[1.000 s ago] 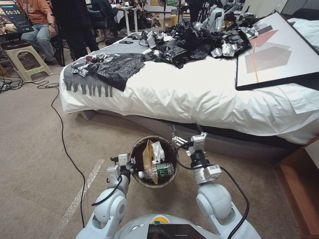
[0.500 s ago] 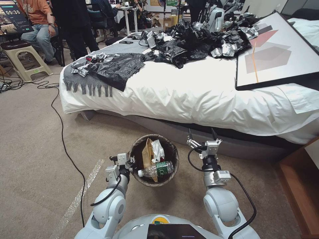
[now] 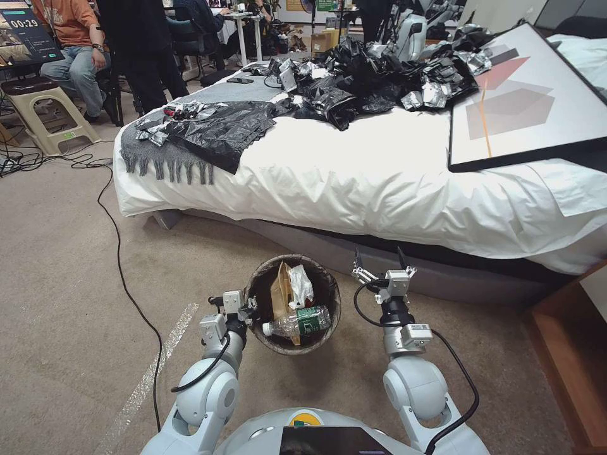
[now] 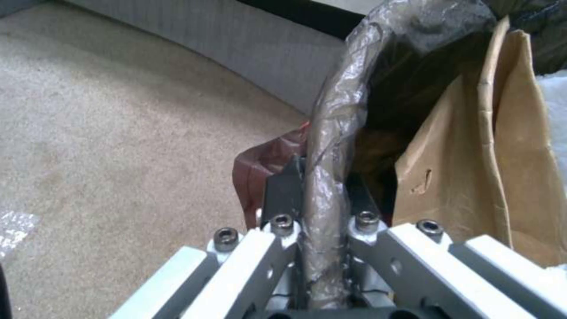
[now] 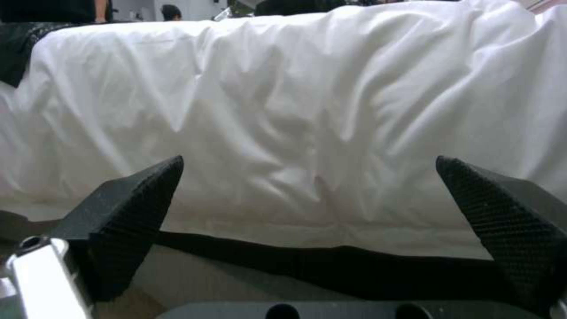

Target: Pick up the trash bin, then pick up the garbage from the floor and place it into the trash bin.

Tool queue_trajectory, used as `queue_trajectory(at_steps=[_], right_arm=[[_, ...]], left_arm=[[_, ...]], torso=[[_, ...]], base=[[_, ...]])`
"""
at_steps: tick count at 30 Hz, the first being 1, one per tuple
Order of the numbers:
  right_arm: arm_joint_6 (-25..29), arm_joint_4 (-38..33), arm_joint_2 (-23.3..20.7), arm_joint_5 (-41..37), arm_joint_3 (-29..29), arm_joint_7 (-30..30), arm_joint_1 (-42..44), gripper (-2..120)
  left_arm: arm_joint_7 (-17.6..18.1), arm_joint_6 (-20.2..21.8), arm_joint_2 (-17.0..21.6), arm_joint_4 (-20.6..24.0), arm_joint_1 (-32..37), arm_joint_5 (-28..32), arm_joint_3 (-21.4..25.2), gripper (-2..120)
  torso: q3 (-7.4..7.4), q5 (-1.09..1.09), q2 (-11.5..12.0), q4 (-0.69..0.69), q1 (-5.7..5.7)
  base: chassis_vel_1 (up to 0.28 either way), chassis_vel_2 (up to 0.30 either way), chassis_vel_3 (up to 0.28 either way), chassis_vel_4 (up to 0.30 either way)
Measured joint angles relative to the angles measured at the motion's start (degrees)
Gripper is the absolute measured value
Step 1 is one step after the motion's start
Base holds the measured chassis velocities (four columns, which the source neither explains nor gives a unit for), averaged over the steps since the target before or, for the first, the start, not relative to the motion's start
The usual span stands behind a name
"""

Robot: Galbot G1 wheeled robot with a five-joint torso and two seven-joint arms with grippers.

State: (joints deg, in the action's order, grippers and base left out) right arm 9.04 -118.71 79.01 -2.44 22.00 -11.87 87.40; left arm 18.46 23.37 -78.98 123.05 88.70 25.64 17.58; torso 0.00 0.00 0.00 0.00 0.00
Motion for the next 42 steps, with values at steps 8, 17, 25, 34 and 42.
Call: queue_trajectory(at_steps=[8, 17, 25, 34, 42], right_arm=[[0.14, 0.11, 0.13, 0.03, -0.13, 0.18, -0.01, 100], [0.16, 0.07, 0.28, 0.18, -0.2, 0.5, 0.02, 100], [0.17, -0.66, 0.6, 0.64, -0.23, 0.76, 1.02, 100], [0.24, -0.73, 0.82, 0.85, -0.31, 0.83, 1.2, 100], [0.24, -1.13, 0.86, 1.09, -0.29, 0.96, 1.77, 100]], left_arm=[[-0.2, -0.02, -0.06, 0.0, -0.04, -0.44, 0.25, 0], [-0.48, -0.03, -0.17, 0.0, -0.03, -0.54, 0.41, 0], [-0.6, -0.11, -0.18, -0.01, -0.05, -0.69, 0.56, 0], [-0.69, -0.13, -0.16, 0.05, 0.01, -0.69, 0.52, 0], [-0.73, -0.16, -0.09, 0.17, 0.05, -0.69, 0.56, 0]], torso=[[0.0, 0.0, 0.0, 0.0, 0.0], [0.0, 0.0, 0.0, -0.01, 0.0], [0.0, 0.0, 0.0, 0.0, 0.0], [0.0, 0.0, 0.0, -0.01, 0.0], [0.0, 0.0, 0.0, 0.01, 0.0]], base=[[0.0, 0.0, 0.0, 0.0], [0.0, 0.0, 0.0, 0.0], [0.074, 0.079, 0.08, 0.067], [0.1, 0.089, 0.089, 0.105], [0.137, 0.127, 0.142, 0.124]])
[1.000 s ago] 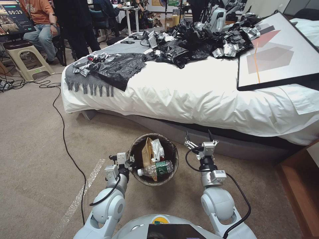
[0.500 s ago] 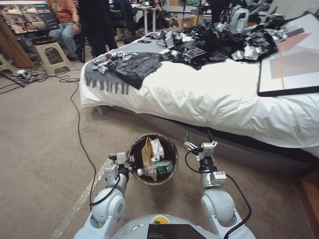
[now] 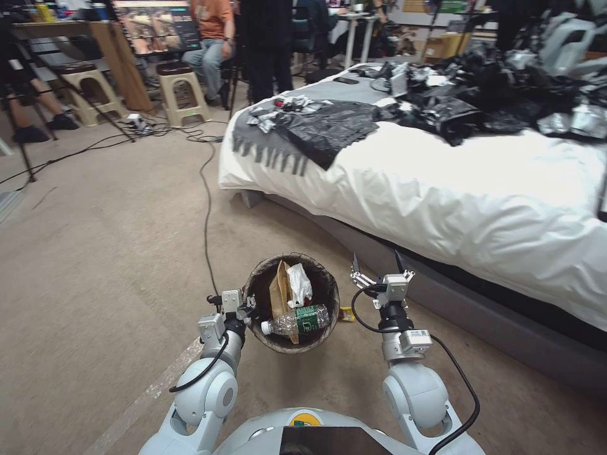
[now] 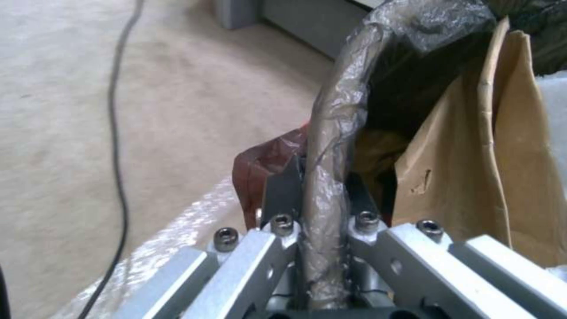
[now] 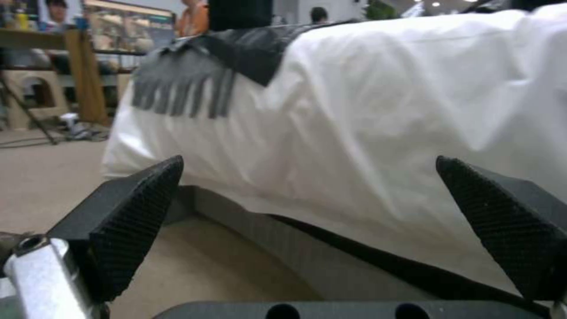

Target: Pick up the trash bin, then pick up the garbage from the floor and place it into the trash bin.

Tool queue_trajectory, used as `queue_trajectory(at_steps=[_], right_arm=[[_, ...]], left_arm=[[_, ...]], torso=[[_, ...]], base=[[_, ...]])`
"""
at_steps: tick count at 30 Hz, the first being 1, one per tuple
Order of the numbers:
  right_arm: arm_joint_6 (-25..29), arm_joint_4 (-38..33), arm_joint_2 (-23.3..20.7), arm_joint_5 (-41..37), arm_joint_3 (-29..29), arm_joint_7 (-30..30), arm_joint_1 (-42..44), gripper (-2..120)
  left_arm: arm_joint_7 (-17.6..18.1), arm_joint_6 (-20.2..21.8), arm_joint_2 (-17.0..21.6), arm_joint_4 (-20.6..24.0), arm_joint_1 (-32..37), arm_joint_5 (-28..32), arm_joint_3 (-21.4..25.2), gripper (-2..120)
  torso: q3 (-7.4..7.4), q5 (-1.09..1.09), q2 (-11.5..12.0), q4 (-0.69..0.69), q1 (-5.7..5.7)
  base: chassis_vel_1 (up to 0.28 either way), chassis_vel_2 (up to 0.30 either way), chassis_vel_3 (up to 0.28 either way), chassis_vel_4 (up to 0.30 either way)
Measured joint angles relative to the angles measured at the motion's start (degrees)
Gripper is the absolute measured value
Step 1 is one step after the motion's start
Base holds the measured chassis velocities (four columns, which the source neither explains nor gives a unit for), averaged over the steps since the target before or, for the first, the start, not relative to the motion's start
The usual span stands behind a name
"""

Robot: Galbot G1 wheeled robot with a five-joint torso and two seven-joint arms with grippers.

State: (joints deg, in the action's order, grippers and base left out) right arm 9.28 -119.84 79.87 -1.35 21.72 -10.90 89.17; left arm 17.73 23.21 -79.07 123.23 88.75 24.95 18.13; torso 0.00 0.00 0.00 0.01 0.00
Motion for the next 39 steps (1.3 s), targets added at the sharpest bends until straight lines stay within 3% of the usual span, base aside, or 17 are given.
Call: queue_trajectory(at_steps=[18, 39], right_arm=[[0.08, -0.17, 0.04, 0.26, 0.41, 0.03, 0.56, 100], [-0.34, -0.03, -0.3, 0.39, 1.53, 0.83, -0.04, 100]], left_arm=[[-0.02, -0.08, 0.13, -0.02, -0.05, -0.04, -0.16, 0], [-0.26, -1.63, 0.14, -0.49, -0.24, -1.74, -0.23, 0]], torso=[[0.0, 0.0, 0.0, -0.02, 0.0], [0.0, 0.01, 0.0, -0.02, 0.0]], base=[[0.117, 0.115, 0.116, 0.121], [0.001, 0.003, 0.002, 0.002]])
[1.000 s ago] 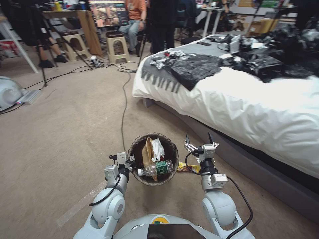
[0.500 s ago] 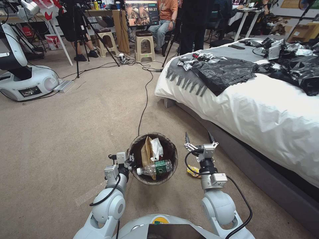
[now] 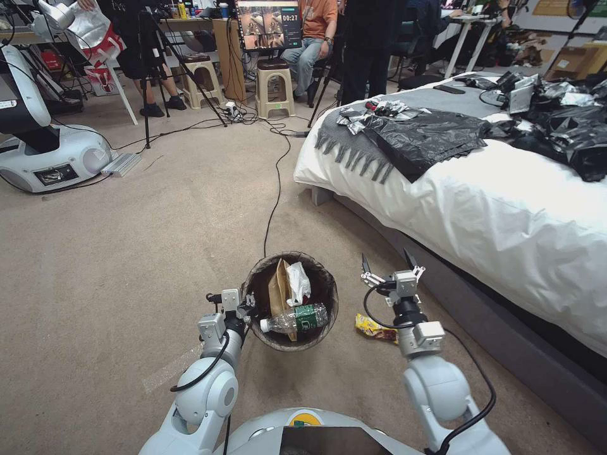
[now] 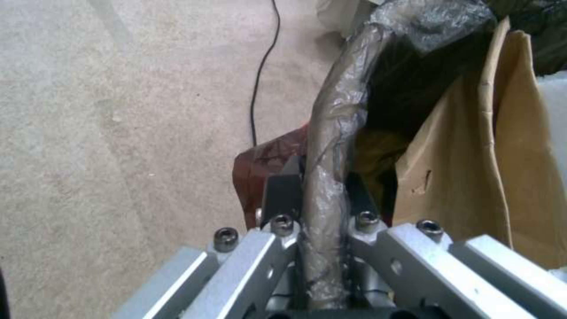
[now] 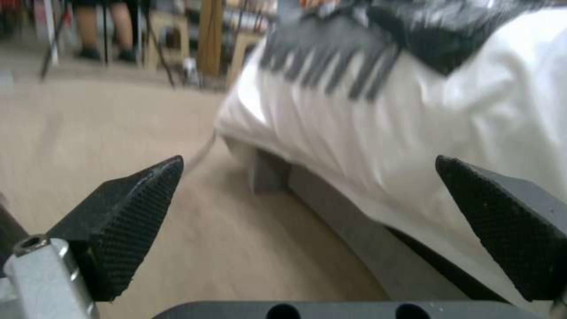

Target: Pick up the trash bin, then pick up the garbage from the floor and place it into the trash bin.

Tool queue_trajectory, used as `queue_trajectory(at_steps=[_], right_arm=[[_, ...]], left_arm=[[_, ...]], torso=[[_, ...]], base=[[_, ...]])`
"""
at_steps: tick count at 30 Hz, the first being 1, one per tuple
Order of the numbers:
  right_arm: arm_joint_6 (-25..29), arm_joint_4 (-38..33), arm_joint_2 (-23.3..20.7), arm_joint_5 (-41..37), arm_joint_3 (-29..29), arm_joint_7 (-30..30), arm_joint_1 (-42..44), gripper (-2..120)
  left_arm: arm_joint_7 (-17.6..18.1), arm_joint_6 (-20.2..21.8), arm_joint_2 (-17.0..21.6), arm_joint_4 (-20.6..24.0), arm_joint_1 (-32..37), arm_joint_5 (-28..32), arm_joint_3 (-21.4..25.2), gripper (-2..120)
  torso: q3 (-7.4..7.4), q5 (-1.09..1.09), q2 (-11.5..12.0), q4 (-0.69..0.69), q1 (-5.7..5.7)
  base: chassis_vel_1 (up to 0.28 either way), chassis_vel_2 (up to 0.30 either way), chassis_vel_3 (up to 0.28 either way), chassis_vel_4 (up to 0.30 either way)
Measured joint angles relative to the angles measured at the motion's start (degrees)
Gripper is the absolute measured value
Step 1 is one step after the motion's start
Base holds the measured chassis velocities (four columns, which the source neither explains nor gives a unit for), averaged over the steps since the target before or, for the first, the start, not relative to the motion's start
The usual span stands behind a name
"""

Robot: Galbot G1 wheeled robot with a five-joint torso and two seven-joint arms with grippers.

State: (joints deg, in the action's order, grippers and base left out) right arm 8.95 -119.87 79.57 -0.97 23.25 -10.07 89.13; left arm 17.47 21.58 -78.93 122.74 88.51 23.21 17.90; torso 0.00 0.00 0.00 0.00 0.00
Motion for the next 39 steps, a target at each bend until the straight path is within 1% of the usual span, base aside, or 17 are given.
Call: queue_trajectory(at_steps=[4, 5, 7, 9, 10, 12, 13, 14, 18, 19, 22, 23, 26, 32, 34, 35, 39], right_arm=[[-4.62, 0.73, -2.7, -0.01, 5.41, 6.09, -0.52, 100], [-4.62, 0.73, -2.7, -0.01, 5.41, 6.09, -0.52, 100], [-7.85, 4.13, -5.2, 0.85, 9.71, 10.9, -2.01, 100], [-10.26, 9.31, -8.2, 0.88, 13.43, 19.04, -4.0, 100], [-10.26, 9.31, -8.2, 0.88, 13.43, 19.04, -4.0, 100], [-10.99, 14.27, -11.34, 1.69, 14.97, 26.25, -5.97, 100], [-11.24, 16.88, -12.97, 2.1, 14.92, 28.8, -7.27, 100], [-11.24, 16.88, -12.97, 2.1, 14.92, 28.8, -7.27, 100], [-11.4, 28.58, -16.63, 4.95, 12.87, 36.09, -13.2, 100], [-11.4, 28.58, -16.63, 4.95, 12.87, 36.09, -13.2, 100], [-10.24, 35.54, -18.64, 6.65, 10.85, 40.37, -16.8, 100], [-10.24, 35.54, -18.64, 6.65, 10.85, 40.37, -16.8, 100], [-7.86, 40.42, -19.49, 8.91, 9.23, 44.7, -20.04, 100], [-7.08, 43.13, -19.87, 9.69, 7.83, 46.31, -22.52, 100], [-6.68, 45.53, -19.96, 9.86, 6.72, 47.85, -24.37, 100], [-6.68, 45.53, -19.96, 9.86, 6.72, 47.85, -24.37, 100], [-4.43, 50.6, -19.86, 6.86, 5.31, 52.64, -26.51, 100]], left_arm=[[-0.04, -0.01, -0.01, -0.07, -0.09, -0.04, 0.05, 0], [-0.04, -0.01, -0.01, -0.07, -0.09, -0.04, 0.05, 0], [-0.07, -0.02, 0.04, -0.09, -0.13, -0.06, 0.06, 0], [-0.09, -0.03, 0.1, -0.16, -0.16, -0.07, 0.12, 0], [-0.09, -0.03, 0.1, -0.16, -0.16, -0.07, 0.12, 0], [-0.09, -0.04, 0.06, -0.2, -0.19, -0.09, 0.08, 0], [-0.09, -0.05, 0.07, -0.22, -0.2, -0.14, 0.05, 0], [-0.09, -0.05, 0.07, -0.22, -0.2, -0.14, 0.05, 0], [-0.04, -0.04, 0.1, -0.22, 0.02, -0.45, -0.13, 0], [-0.04, -0.04, 0.1, -0.22, 0.02, -0.45, -0.13, 0], [-0.02, -0.03, 0.1, -0.23, 0.24, -0.63, -0.12, 0], [-0.02, -0.03, 0.1, -0.23, 0.24, -0.63, -0.12, 0], [0.01, 0.0, 0.05, -0.34, 0.29, -0.75, -0.13, 0], [0.06, 0.08, -0.07, -0.47, 0.3, -0.94, -0.22, 0], [0.08, 0.11, -0.24, -0.57, 0.48, -1.31, -0.34, 0], [0.08, 0.11, -0.24, -0.57, 0.48, -1.31, -0.34, 0], [0.12, 0.19, -0.26, -0.73, 0.58, -1.57, -0.43, 0]], torso=[[0.0, 0.0, 0.0, 0.0, 0.0], [0.0, 0.0, 0.0, 0.0, 0.0], [0.0, 0.01, 0.0, 0.0, 0.0], [0.0, 0.02, 0.0, 0.01, 0.0], [0.0, 0.02, 0.0, 0.01, 0.0], [0.0, 0.02, 0.0, 0.0, 0.0], [0.0, 0.01, 0.0, -0.01, 0.0], [0.0, 0.01, 0.0, -0.01, 0.0], [0.0, 0.01, 0.0, 0.01, 0.0], [0.0, 0.01, 0.0, 0.01, 0.0], [0.0, 0.0, 0.0, 0.0, 0.0], [0.0, 0.0, 0.0, 0.0, 0.0], [0.01, 0.0, 0.01, 0.0, 0.0], [0.0, -0.02, 0.0, 0.02, 0.0], [0.0, -0.01, 0.01, 0.01, 0.0], [0.0, -0.01, 0.01, 0.01, 0.0], [0.0, 0.0, 0.01, 0.0, 0.0]], base=[[0.0, 0.0, 0.0, 0.0], [0.0, 0.0, 0.0, 0.0], [0.0, 0.0, 0.0, 0.0], [0.0, 0.0, 0.0, 0.0], [0.0, 0.0, 0.0, 0.0], [0.0, 0.0, 0.0, 0.0], [0.0, 0.0, 0.0, 0.0], [0.0, 0.0, 0.0, 0.0], [0.0, 0.0, 0.0, 0.0], [0.0, 0.0, 0.0, 0.0], [0.0, 0.0, 0.0, 0.0], [0.0, 0.0, 0.0, 0.0], [0.0, 0.0, 0.0, 0.0], [0.0, 0.0, 0.0, 0.0], [0.0, 0.0, 0.0, 0.0], [0.0, 0.0, 0.0, 0.0], [0.0, 0.0, 0.0, 0.0]])
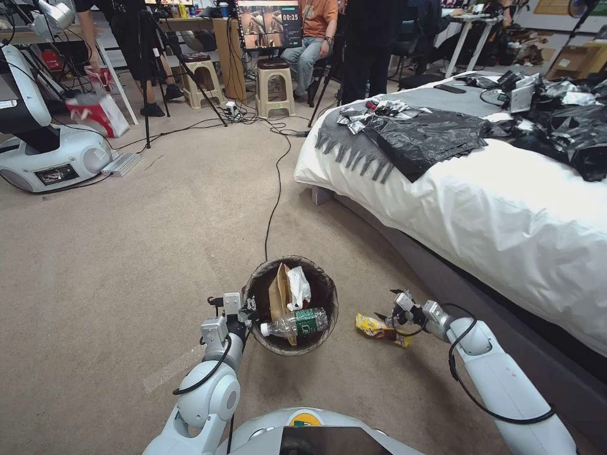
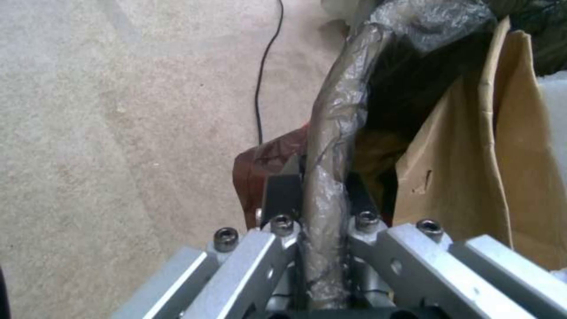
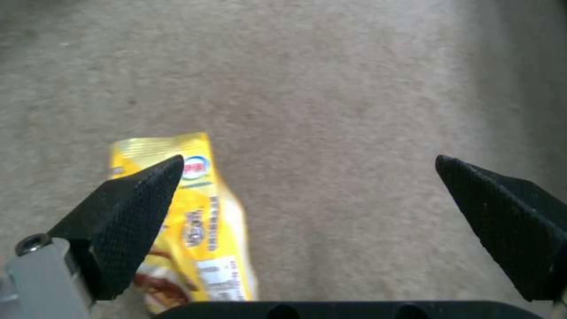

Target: Pick up the trash bin, then pick up the garbage from the floor and place it into the trash bin.

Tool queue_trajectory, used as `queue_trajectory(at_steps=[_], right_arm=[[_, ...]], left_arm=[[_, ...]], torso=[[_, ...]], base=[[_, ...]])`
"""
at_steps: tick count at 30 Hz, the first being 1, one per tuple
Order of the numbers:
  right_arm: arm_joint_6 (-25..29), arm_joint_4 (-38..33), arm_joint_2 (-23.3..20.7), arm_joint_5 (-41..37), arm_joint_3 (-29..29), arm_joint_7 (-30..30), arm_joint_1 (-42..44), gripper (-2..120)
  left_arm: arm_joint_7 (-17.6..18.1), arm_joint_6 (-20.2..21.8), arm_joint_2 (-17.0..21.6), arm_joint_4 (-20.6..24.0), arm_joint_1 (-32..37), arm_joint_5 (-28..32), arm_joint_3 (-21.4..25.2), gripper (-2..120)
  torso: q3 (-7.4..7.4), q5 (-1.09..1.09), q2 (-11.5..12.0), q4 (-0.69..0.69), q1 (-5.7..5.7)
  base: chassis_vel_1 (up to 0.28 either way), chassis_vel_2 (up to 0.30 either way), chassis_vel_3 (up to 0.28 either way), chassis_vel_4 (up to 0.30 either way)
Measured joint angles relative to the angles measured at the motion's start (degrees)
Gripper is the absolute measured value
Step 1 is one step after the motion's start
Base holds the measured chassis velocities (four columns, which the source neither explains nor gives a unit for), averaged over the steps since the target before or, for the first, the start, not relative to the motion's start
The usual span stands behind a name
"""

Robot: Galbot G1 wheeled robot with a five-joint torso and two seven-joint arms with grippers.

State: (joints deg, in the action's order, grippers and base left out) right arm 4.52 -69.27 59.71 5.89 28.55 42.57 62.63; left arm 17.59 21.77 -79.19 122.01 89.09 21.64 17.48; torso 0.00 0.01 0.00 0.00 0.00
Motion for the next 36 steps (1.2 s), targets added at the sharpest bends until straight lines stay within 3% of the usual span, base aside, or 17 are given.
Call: queue_trajectory(at_steps=[16, 36], right_arm=[[3.1, 9.09, 0.69, 0.95, -1.64, 8.04, -4.28, 100], [4.77, 17.36, 3.83, 3.35, -3.24, 8.01, -8.04, 100]], left_arm=[[0.09, 0.09, -0.23, -0.12, 0.02, -0.45, -0.03, 0], [0.12, 0.09, -0.68, -0.56, 0.0, -0.94, -0.19, 0]], torso=[[0.0, -0.01, 0.0, 0.01, 0.0], [0.0, -0.02, 0.0, 0.01, 0.0]], base=[[0.0, 0.0, 0.0, 0.0], [0.0, 0.0, 0.0, 0.0]])
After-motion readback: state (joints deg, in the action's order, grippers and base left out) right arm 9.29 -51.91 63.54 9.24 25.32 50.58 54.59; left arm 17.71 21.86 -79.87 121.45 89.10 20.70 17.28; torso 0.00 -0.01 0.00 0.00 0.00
